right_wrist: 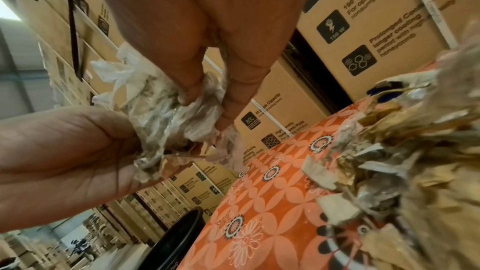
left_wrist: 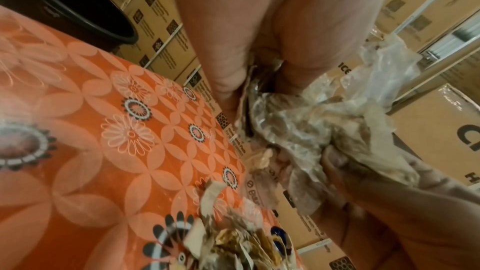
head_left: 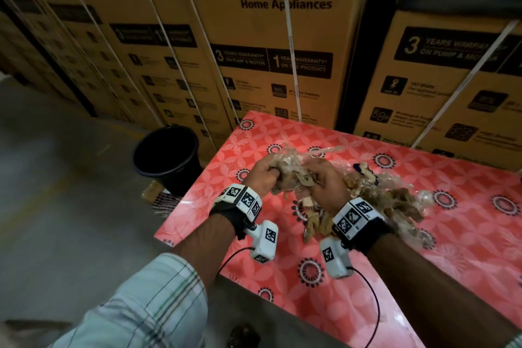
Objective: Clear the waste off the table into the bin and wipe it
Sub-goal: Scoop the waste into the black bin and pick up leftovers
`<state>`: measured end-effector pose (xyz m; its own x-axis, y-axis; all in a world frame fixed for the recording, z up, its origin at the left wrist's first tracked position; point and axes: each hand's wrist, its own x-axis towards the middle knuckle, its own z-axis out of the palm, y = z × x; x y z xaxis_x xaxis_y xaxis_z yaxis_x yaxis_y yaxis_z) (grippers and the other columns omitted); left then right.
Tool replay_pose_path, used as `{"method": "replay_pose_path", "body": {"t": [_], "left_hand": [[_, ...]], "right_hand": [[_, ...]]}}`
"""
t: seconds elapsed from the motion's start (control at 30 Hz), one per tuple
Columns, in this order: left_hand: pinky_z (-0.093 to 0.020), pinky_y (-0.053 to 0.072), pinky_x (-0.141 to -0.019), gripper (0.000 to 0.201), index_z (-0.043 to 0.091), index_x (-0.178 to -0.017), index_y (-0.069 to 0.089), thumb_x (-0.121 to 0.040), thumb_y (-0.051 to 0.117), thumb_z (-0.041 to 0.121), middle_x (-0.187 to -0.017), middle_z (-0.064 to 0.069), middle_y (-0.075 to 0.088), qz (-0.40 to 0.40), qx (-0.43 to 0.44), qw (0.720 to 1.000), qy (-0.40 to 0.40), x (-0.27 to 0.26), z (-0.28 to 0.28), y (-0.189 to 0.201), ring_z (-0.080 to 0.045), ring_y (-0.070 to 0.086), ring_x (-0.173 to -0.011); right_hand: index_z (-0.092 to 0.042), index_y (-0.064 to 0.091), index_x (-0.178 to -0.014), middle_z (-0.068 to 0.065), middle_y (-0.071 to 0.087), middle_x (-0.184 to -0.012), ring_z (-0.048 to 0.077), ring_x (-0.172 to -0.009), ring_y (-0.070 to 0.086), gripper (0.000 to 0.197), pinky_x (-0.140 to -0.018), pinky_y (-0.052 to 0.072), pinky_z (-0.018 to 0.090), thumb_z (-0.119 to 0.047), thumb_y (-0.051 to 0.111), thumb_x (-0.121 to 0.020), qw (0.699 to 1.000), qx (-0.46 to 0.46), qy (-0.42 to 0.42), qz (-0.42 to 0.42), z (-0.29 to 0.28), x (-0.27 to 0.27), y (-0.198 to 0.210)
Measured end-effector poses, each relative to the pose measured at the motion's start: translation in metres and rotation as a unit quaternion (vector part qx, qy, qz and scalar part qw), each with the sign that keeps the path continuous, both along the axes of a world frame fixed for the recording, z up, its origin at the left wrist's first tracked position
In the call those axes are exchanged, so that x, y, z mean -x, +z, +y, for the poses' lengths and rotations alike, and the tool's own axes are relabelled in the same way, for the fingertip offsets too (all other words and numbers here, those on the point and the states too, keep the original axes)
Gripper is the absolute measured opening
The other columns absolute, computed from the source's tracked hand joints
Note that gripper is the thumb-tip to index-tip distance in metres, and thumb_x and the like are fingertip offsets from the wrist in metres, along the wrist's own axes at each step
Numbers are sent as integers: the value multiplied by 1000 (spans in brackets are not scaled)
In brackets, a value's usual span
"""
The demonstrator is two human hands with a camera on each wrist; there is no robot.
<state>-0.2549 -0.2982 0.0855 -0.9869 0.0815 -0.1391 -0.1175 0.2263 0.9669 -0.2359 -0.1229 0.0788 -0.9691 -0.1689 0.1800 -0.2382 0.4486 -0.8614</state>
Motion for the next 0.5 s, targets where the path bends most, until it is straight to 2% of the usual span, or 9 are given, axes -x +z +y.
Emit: {"method": "replay_pose_path", "body": {"t": [0.07, 0.1, 0.17, 0.27, 0.33, 0.4, 0.5], "left_hand": [[-39, 51, -78, 45, 18, -113, 60, -88, 38, -12, -102, -15, 65, 16, 10, 1000, 14, 3, -16, -2, -27, 61, -90], [-39, 51, -77, 43, 18, -109, 59, -87, 38, -12, -100, -15, 64, 20, 12, 1000, 20, 4, -25, -4, -26, 60, -89], [-35, 49, -76, 41, 17, -106, 60, -86, 38, -12, -97, -13, 64, 24, 3, 999, 31, 7, -45, -6, -24, 59, -85], [-31, 46, -69, 38, 12, -107, 60, -80, 38, -5, -90, -14, 62, 26, -7, 998, 50, 12, -79, -7, -23, 57, -80], [-33, 45, -69, 42, 11, -108, 60, -81, 35, -8, -90, -14, 61, 31, -6, 998, 55, 18, -105, -12, -24, 55, -79], [-29, 49, -77, 49, 11, -120, 59, -82, 35, -8, -102, -13, 64, 49, 7, 997, 58, 25, -134, -14, -22, 59, -89], [-25, 44, -101, 60, 17, -129, 54, -80, 35, -11, -120, -12, 62, 81, 31, 995, 53, 41, -186, -17, -18, 57, -111]], "right_hand": [[-7, 69, -107, 7, 57, -115, 18, -107, 55, 34, -90, 43, 21, 9, 65, -77, 1000, -2, 8, 11, -17, 8, -2], [-8, 69, -106, 7, 61, -113, 18, -105, 57, 35, -89, 44, 21, 9, 64, -76, 1000, -1, 19, 21, -27, 11, -2], [-11, 70, -105, 3, 68, -106, 17, -99, 62, 37, -87, 50, 26, 10, 60, -76, 999, 1, 42, 31, -47, 18, -1], [-13, 72, -100, -4, 70, -93, 11, -88, 64, 35, -79, 49, 19, 10, 58, -78, 997, -4, 71, 44, -84, 28, 3], [-15, 73, -97, -4, 71, -90, 8, -86, 65, 33, -76, 50, 20, 7, 57, -78, 995, -10, 86, 42, -114, 36, 2], [-17, 72, -92, -2, 73, -88, 14, -85, 67, 30, -76, 54, 31, -1, 55, -75, 994, -30, 100, 43, -146, 48, -3], [-15, 70, -87, 1, 73, -85, 22, -83, 68, 29, -69, 53, 40, -3, 51, -69, 987, -90, 116, 60, -202, 73, -10]]}}
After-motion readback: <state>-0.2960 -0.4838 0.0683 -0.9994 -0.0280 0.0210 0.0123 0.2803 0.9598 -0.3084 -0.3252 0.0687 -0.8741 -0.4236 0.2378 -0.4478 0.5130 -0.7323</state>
